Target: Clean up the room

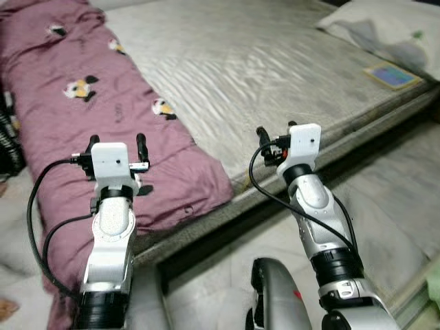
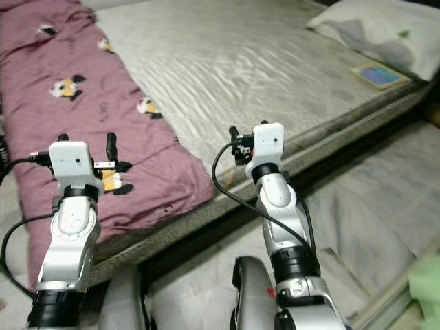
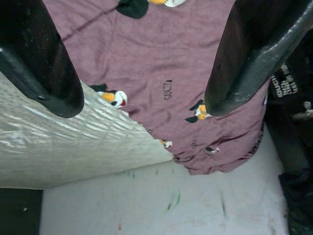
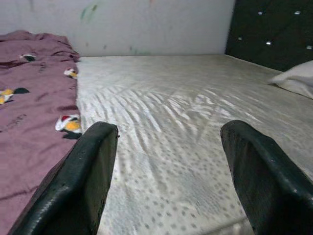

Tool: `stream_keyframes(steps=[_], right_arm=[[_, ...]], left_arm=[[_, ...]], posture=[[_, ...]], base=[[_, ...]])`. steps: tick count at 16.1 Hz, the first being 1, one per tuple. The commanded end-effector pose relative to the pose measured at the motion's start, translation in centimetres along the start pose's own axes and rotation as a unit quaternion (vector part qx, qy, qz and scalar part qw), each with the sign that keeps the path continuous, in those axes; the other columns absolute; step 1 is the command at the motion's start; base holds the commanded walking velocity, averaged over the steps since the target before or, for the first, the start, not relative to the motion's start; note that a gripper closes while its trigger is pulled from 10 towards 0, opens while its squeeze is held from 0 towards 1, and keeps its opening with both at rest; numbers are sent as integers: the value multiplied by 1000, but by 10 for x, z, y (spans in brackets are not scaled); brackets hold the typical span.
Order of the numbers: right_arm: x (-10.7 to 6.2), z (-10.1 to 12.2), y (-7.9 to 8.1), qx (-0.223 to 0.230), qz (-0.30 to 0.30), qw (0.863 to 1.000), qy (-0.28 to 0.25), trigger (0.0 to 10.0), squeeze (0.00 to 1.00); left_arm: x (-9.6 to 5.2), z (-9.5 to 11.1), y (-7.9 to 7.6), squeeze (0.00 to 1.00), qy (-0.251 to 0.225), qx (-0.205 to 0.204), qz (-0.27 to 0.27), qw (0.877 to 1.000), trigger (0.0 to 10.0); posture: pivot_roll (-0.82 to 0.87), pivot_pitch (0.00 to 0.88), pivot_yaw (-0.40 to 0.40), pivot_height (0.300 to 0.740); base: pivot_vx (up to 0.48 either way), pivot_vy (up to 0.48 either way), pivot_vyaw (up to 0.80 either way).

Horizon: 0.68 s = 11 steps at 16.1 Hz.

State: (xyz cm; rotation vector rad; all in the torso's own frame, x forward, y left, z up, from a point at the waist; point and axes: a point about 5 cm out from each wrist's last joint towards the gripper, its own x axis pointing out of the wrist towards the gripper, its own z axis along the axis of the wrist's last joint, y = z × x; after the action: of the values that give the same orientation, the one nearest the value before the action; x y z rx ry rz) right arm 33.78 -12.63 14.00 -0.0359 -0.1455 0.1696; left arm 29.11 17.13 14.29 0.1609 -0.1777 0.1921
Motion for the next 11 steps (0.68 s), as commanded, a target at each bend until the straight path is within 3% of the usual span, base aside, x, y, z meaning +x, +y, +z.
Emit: stream_keyframes(steps=[1,11], right_arm=[[2,3,-2,1,-5,1000,-7,10000,0],[5,5,-8,-9,-18,1000,-14,10000,0]], left_arm=[[0,-3,-1,0,8,4,-3,1000,10000],[2,-5,-14,0,15,-13,-27,999,10000]], posture=[[-11,0,-3,655],[-25,0,0,740]], base=[[0,0,0],[0,0,0]])
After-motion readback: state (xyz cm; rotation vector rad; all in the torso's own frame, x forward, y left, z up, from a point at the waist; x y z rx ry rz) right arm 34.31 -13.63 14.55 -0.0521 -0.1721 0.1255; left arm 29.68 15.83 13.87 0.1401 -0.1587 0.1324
